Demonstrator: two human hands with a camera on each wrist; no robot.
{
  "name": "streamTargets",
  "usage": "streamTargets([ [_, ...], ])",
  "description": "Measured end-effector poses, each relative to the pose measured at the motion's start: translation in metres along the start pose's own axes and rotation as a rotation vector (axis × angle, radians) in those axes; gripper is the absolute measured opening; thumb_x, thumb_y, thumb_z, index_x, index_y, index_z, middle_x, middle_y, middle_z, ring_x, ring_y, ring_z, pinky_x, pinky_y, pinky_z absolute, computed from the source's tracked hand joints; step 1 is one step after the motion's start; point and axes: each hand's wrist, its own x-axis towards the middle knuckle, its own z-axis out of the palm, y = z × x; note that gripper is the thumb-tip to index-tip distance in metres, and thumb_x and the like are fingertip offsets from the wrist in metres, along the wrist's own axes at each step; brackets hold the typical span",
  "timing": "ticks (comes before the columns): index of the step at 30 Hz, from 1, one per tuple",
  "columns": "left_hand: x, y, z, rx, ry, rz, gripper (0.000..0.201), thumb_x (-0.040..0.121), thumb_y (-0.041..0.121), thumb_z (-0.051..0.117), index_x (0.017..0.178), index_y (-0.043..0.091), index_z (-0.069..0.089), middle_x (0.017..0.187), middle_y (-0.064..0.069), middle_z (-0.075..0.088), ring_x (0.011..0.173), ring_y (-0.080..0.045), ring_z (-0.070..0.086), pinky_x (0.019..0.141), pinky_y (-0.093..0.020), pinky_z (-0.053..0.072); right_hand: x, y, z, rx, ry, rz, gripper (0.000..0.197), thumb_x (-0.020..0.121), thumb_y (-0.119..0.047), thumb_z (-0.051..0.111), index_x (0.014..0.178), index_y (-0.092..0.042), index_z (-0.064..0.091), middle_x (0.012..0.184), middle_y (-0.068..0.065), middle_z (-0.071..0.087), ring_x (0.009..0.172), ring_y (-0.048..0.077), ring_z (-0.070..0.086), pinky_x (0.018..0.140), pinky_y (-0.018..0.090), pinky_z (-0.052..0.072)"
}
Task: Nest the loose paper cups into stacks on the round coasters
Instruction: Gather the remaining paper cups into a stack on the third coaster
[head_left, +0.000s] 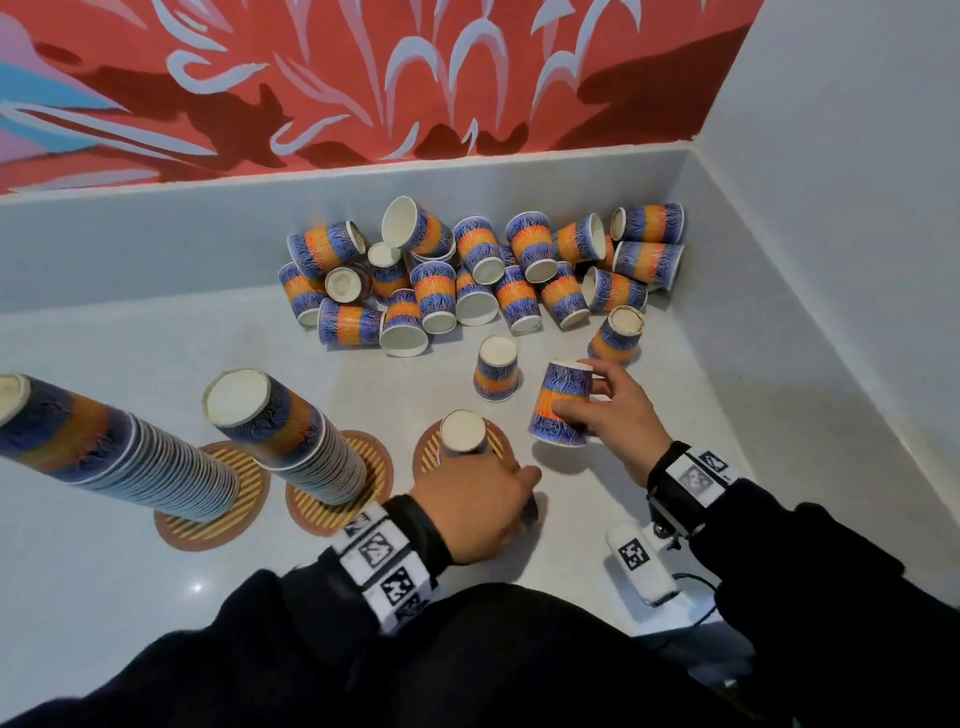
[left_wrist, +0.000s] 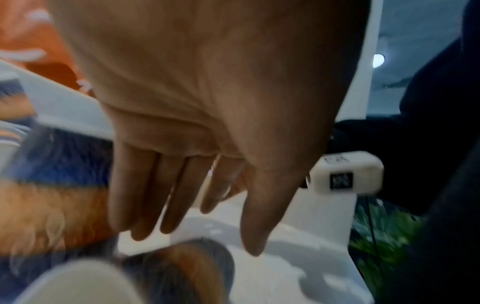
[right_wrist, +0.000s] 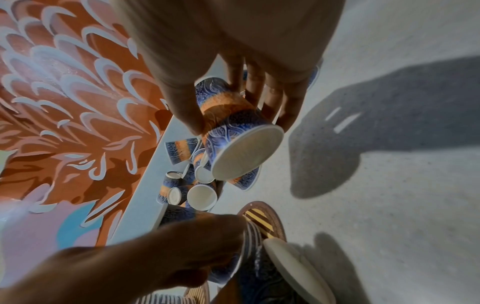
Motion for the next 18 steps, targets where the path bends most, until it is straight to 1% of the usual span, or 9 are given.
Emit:
streamTargets([
  [2, 0.013, 0.011, 0.014, 0.075, -0.092, -0.064, 0.042, 0.100, 0.027, 0.053, 0.137, 0.007, 0.048, 0.109, -0.015, 0.066, 0.092, -0.038, 0.067, 0.067, -0.045, 0.055, -0.001, 0.003, -0.002, 0.025, 0.022, 0.011, 0.057, 0.085, 0.000, 0.083, 0.131, -0.020, 0.057, 0.116, 0.005, 0.067, 0.109, 0.025, 0.070, 0.089, 0.044, 0.063],
  [4, 0.020, 0.019, 0.022, 0.113, -0.166, -0.106, 0.041, 0.102, 0.017, 0.051, 0.139, 0.002, 0.043, 0.105, -0.018, 0.066, 0.088, -0.039, 0.067, 0.061, -0.041, 0.048, -0.002, 0.007, -0.006, 0.025, 0.033, 0.016, 0.058, 0.084, -0.001, 0.084, 0.132, -0.020, 0.058, 0.118, 0.006, 0.068, 0.111, 0.026, 0.071, 0.090, 0.044, 0.063],
  [6, 0.022, 0.024, 0.020, 0.121, -0.216, -0.104, 0.044, 0.101, 0.015, 0.055, 0.140, 0.001, 0.040, 0.106, -0.018, 0.066, 0.087, -0.039, 0.068, 0.062, -0.042, 0.050, -0.004, 0.011, -0.011, 0.025, 0.040, 0.016, 0.061, 0.083, -0.005, 0.086, 0.135, -0.021, 0.058, 0.124, 0.009, 0.068, 0.113, 0.027, 0.071, 0.093, 0.048, 0.063],
  [8, 0.020, 0.027, 0.009, 0.076, -0.193, -0.074, 0.044, 0.100, 0.022, 0.059, 0.137, 0.004, 0.043, 0.114, -0.016, 0.065, 0.093, -0.039, 0.068, 0.068, -0.044, 0.055, -0.006, 0.013, -0.016, 0.038, 0.066, -0.002, 0.065, 0.081, -0.008, 0.089, 0.137, -0.023, 0.059, 0.127, 0.008, 0.069, 0.114, 0.027, 0.072, 0.095, 0.050, 0.062],
  [10, 0.014, 0.020, -0.010, -0.061, -0.103, -0.027, 0.056, 0.093, 0.031, 0.068, 0.140, 0.011, 0.044, 0.122, -0.011, 0.062, 0.102, -0.035, 0.066, 0.078, -0.046, 0.058, -0.008, 0.011, -0.023, 0.093, 0.133, -0.055, 0.065, 0.082, -0.006, 0.088, 0.138, -0.021, 0.059, 0.128, 0.008, 0.069, 0.112, 0.025, 0.073, 0.093, 0.047, 0.063],
  [11, 0.009, 0.015, -0.023, -0.185, -0.024, -0.016, 0.064, 0.088, 0.034, 0.073, 0.143, 0.017, 0.044, 0.126, -0.007, 0.061, 0.106, -0.030, 0.065, 0.084, -0.045, 0.057, -0.008, 0.008, -0.026, 0.130, 0.177, -0.084, 0.065, 0.083, -0.003, 0.086, 0.139, -0.020, 0.058, 0.129, 0.008, 0.068, 0.110, 0.022, 0.074, 0.092, 0.045, 0.063],
  [13, -0.005, 0.002, -0.053, -0.489, 0.224, -0.036, 0.070, 0.081, 0.035, 0.079, 0.142, 0.030, 0.046, 0.128, 0.004, 0.062, 0.111, -0.019, 0.063, 0.091, -0.041, 0.055, -0.008, 0.002, -0.032, 0.201, 0.252, -0.134, 0.063, 0.085, 0.001, 0.083, 0.139, -0.016, 0.056, 0.131, 0.009, 0.068, 0.103, 0.015, 0.076, 0.089, 0.042, 0.064],
  [16, -0.026, -0.020, -0.084, -0.755, 0.579, -0.143, 0.071, 0.076, 0.029, 0.091, 0.134, 0.032, 0.049, 0.126, 0.014, 0.063, 0.112, -0.008, 0.063, 0.093, -0.033, 0.055, -0.008, -0.010, -0.035, 0.280, 0.287, -0.178, 0.061, 0.087, 0.004, 0.079, 0.140, -0.014, 0.055, 0.135, 0.011, 0.066, 0.100, 0.011, 0.077, 0.082, 0.035, 0.065],
  [18, -0.029, -0.032, -0.086, -0.832, 0.666, -0.212, 0.073, 0.074, 0.026, 0.093, 0.132, 0.031, 0.050, 0.124, 0.017, 0.063, 0.113, -0.006, 0.064, 0.094, -0.036, 0.057, -0.010, -0.019, -0.028, 0.306, 0.259, -0.213, 0.061, 0.088, 0.004, 0.078, 0.141, -0.014, 0.054, 0.136, 0.011, 0.066, 0.104, 0.013, 0.076, 0.080, 0.031, 0.063],
])
